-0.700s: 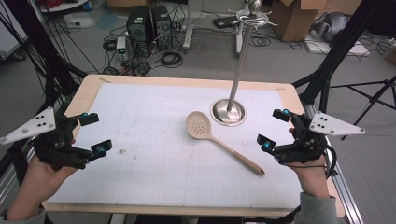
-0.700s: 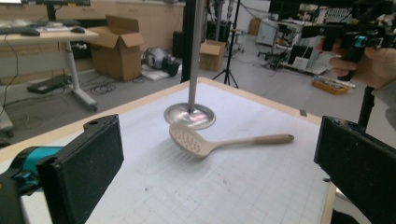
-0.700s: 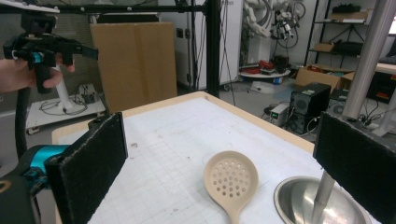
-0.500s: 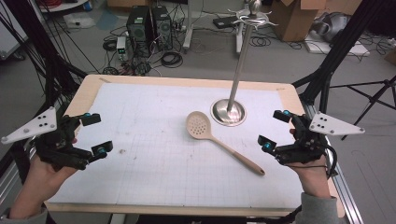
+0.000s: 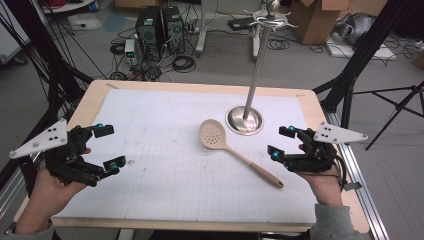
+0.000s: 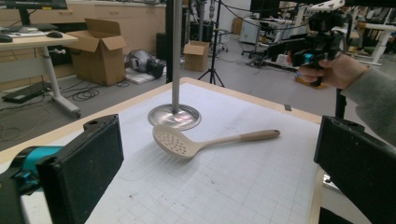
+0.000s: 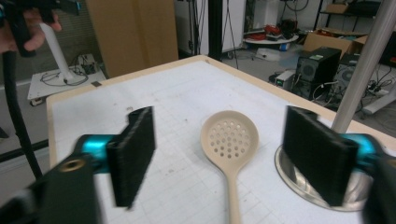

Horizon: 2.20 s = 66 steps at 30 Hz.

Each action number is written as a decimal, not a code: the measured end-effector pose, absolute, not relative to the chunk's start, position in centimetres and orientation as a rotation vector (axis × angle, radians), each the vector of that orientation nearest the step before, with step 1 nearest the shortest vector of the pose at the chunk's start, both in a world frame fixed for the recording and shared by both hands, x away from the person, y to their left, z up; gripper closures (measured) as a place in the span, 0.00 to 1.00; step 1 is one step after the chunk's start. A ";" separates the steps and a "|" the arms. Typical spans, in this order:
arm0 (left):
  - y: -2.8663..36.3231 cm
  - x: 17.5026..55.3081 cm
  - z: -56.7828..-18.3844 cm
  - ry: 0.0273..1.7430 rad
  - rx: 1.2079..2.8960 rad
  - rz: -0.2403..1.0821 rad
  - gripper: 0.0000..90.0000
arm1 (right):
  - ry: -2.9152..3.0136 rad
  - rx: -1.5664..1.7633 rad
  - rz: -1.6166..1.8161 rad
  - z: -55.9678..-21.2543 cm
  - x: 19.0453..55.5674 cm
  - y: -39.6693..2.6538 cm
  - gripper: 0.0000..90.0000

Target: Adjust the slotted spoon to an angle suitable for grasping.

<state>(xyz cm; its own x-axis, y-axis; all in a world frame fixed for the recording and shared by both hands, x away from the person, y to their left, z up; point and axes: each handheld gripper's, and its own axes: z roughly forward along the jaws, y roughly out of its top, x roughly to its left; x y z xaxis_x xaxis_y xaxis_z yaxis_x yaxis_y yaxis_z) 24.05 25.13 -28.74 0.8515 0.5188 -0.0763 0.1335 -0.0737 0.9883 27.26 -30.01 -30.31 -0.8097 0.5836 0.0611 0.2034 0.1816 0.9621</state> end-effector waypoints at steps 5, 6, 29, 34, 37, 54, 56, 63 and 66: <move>25.2 24.0 -29.1 0.524 1.634 0.352 0.02 | 2.142 0.762 1.619 -31.7 27.9 -29.5 0.55; 25.2 23.9 -29.1 0.526 1.637 0.355 0.02 | 2.142 0.762 1.619 -31.7 27.9 -29.5 0.55; 25.9 23.6 -31.1 0.588 1.667 0.368 0.02 | 2.344 0.751 1.385 -38.6 33.4 -25.2 1.00; 26.0 23.5 -31.3 0.590 1.677 0.366 0.02 | 2.404 0.768 1.310 -39.9 34.4 -24.4 1.00; 26.2 23.5 -31.5 0.601 1.683 0.366 0.02 | 2.430 0.787 1.260 -41.1 35.5 -24.1 1.00; 26.7 22.9 -32.0 0.625 1.704 0.370 0.02 | 2.509 0.779 1.145 -43.4 37.8 -22.9 1.00; 26.8 22.8 -32.1 0.632 1.706 0.371 0.02 | 2.506 0.776 1.142 -43.4 37.9 -22.9 1.00; 27.0 22.6 -32.2 0.639 1.703 0.376 0.02 | 2.548 0.739 1.117 -44.1 38.1 -22.4 1.00; 27.0 22.6 -32.2 0.639 1.705 0.376 0.02 | 2.561 0.719 1.122 -44.1 38.0 -22.3 1.00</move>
